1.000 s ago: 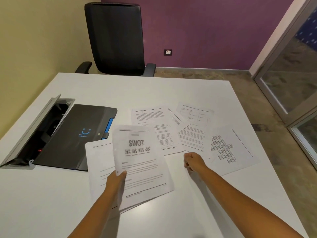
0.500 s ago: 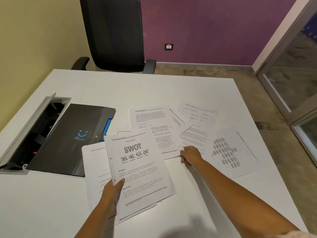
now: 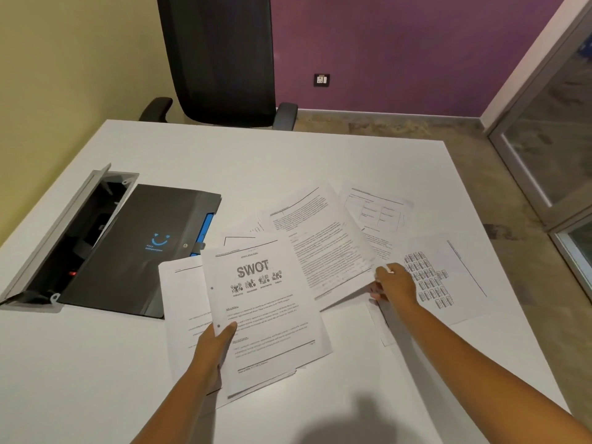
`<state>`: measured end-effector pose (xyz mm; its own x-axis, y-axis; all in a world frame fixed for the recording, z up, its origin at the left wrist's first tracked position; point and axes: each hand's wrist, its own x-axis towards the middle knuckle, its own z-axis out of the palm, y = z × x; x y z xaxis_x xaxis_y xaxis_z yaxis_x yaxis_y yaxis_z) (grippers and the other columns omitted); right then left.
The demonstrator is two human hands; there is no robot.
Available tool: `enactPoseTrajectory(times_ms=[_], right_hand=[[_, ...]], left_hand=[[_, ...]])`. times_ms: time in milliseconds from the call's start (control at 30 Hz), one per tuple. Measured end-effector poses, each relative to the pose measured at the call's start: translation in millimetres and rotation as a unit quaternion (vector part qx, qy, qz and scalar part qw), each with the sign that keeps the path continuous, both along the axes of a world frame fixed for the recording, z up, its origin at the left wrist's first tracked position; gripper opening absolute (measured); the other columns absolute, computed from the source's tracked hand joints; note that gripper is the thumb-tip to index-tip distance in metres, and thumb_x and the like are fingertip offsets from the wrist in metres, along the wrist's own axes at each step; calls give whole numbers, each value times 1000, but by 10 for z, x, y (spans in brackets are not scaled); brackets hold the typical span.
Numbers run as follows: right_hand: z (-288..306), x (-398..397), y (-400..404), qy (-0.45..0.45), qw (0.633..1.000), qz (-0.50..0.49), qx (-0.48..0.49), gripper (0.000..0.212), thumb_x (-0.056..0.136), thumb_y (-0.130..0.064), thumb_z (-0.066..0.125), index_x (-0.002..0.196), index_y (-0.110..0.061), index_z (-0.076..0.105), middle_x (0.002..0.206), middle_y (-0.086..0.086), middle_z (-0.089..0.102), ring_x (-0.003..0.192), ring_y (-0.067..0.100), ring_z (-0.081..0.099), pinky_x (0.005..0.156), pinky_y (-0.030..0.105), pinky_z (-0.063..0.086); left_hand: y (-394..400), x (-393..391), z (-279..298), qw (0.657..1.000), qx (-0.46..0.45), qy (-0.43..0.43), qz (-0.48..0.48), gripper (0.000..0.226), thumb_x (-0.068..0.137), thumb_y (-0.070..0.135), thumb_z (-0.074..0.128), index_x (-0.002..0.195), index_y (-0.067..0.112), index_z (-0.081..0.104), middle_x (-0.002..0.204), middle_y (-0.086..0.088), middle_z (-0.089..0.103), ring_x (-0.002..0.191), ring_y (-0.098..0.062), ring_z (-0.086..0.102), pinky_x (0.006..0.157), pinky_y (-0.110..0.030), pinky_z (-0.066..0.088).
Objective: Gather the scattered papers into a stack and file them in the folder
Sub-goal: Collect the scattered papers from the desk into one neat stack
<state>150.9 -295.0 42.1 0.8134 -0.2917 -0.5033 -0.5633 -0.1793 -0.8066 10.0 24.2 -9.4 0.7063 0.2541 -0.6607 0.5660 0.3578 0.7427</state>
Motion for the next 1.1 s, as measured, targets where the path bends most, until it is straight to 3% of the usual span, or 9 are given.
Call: enactPoseTrajectory(times_ms=[133,233,300,400,567,700,800,900,1100], right_hand=[[106,-49,-220,0,999,-41,14,9,86,-5,55,91,-11,50,69,11,57,50,26,56,43,37,56],[101,-127,-300,40,996,-42,72,22,85,-1,56,95,-21,51,69,12,57,51,25,50,48,36,54],[57,-185,-287,50,992,-22,112,24,88,4,52,81,-19,46,63,14,47,39,19,40,36,23,37],[-44,-242,-241,59,990,-18,125,24,89,10,46,76,-10,41,70,17,38,43,16,34,37,21,22],[-21,-279,-320,30,991,-65,113,16,83,5,61,89,-10,63,68,18,60,52,24,47,45,26,38],[-53,-246,-307,80,984,-47,154,21,83,-3,51,68,-16,45,61,8,47,44,15,43,38,20,31],[-108,-220,-142,85,985,-19,151,7,85,-13,61,83,-13,55,68,7,54,48,12,45,37,19,35],[-153,-204,11,69,987,11,146,17,89,-8,59,101,-19,55,80,7,63,52,13,50,39,19,44],[-100,-164,70,57,996,-29,59,39,86,14,37,111,-6,59,70,10,59,47,16,43,37,18,35]], left_hand=[[0,4,34,1000,-8,4,2,36,90,18,57,126,14,53,106,-3,68,95,-22,65,64,-28,55],[3,1,34,1000,-14,5,-3,38,90,18,57,127,12,53,112,-9,67,98,-29,65,72,-35,56],[7,10,41,1000,-18,7,-5,39,90,16,56,128,9,51,115,-14,66,101,-33,63,80,-41,54],[-10,8,95,999,-31,7,-8,35,91,14,55,126,11,53,115,-15,66,101,-35,63,73,-41,56],[-25,24,117,1000,-22,2,-9,37,92,12,54,128,7,51,116,-17,64,96,-34,63,72,-39,55],[-35,38,109,1000,-14,8,-9,39,92,10,53,130,4,49,120,-20,62,96,-34,62,76,-41,52],[-28,28,116,1000,-9,8,-16,39,92,9,53,130,4,49,122,-20,61,100,-36,62,83,-47,52],[-23,21,154,1000,-3,10,-17,39,92,9,53,130,3,49,124,-21,60,106,-39,60,92,-53,48],[-38,-13,207,999,-30,-4,-16,35,93,10,50,127,5,51,121,-18,62,97,-32,63,72,-39,55]])
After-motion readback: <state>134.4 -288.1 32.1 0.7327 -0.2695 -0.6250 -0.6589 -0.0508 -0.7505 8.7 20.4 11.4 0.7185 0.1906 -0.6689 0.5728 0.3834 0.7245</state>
